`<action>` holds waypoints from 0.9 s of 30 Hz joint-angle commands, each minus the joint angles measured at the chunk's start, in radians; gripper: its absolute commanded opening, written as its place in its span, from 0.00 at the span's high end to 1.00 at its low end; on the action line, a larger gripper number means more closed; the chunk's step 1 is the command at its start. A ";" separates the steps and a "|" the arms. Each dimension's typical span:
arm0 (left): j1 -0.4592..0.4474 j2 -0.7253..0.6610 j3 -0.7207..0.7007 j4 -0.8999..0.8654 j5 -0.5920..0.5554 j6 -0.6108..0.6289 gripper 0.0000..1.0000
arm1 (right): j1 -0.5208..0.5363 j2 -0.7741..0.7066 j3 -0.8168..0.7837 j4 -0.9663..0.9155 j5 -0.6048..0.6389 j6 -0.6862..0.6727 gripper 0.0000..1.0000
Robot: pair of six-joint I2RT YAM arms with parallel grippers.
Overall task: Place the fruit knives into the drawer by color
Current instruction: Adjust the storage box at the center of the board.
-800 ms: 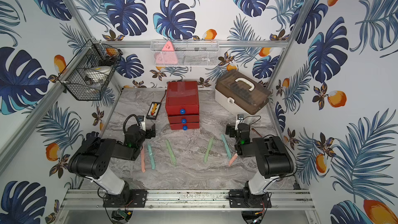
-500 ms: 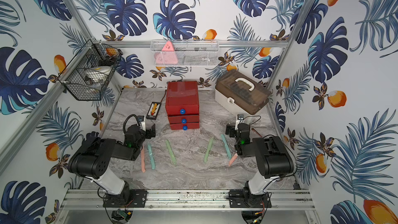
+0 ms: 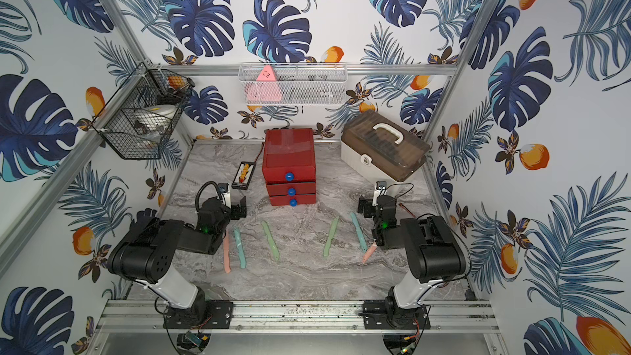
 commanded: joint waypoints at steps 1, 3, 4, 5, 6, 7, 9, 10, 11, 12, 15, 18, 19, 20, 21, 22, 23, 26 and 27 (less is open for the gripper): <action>-0.002 -0.001 -0.001 0.030 -0.001 0.003 0.01 | 0.001 -0.005 0.003 0.008 -0.004 0.002 0.00; -0.002 -0.001 -0.002 0.030 -0.001 0.002 0.01 | 0.001 0.004 -0.002 0.041 -0.005 -0.004 0.00; -0.002 -0.003 -0.002 0.029 -0.001 0.003 0.01 | 0.001 0.005 -0.002 0.044 -0.007 -0.006 0.00; -0.002 -0.001 -0.002 0.033 -0.003 0.003 0.01 | 0.001 0.004 -0.001 0.036 -0.005 -0.005 0.00; -0.002 -0.001 -0.002 0.034 -0.004 0.005 0.01 | 0.001 0.002 -0.001 0.033 -0.004 -0.005 0.00; -0.002 -0.003 -0.002 0.030 0.003 0.003 0.01 | 0.001 -0.003 -0.001 0.022 0.000 -0.003 0.00; 0.004 -0.010 0.009 0.000 0.008 -0.006 0.01 | 0.009 -0.028 0.014 -0.003 0.055 0.002 0.00; 0.004 -0.023 0.023 -0.038 0.003 -0.004 0.01 | 0.021 -0.054 0.050 -0.090 0.096 0.003 0.00; 0.003 -0.046 0.050 -0.108 0.012 0.007 0.01 | 0.031 -0.082 0.104 -0.211 0.102 -0.005 0.00; 0.003 -0.071 0.089 -0.199 0.035 0.016 0.01 | 0.045 -0.100 0.161 -0.330 0.102 -0.012 0.00; -0.019 -0.136 0.254 -0.544 0.019 0.011 0.01 | 0.090 -0.101 0.384 -0.696 0.092 0.024 0.00; -0.045 -0.169 0.378 -0.780 -0.061 -0.065 0.01 | 0.135 -0.057 0.575 -0.964 0.123 0.106 0.00; -0.047 -0.173 0.414 -0.848 -0.068 -0.101 0.01 | 0.144 -0.040 0.633 -1.037 0.111 0.143 0.00; -0.050 -0.172 0.451 -0.915 -0.076 -0.139 0.01 | 0.153 -0.024 0.686 -1.108 0.078 0.163 0.00; -0.054 -0.167 0.478 -0.967 -0.079 -0.178 0.01 | 0.163 -0.010 0.744 -1.162 0.069 0.178 0.00; -0.057 -0.154 0.517 -1.033 -0.071 -0.214 0.01 | 0.175 0.008 0.796 -1.222 0.059 0.207 0.00; -0.059 -0.134 0.563 -1.109 -0.067 -0.257 0.01 | 0.180 0.027 0.846 -1.268 0.006 0.227 0.00; -0.059 -0.060 0.686 -1.228 0.052 -0.335 0.13 | 0.203 0.111 1.000 -1.400 -0.141 0.267 0.11; -0.058 -0.035 0.716 -1.242 0.103 -0.351 0.23 | 0.206 0.139 1.040 -1.428 -0.180 0.279 0.21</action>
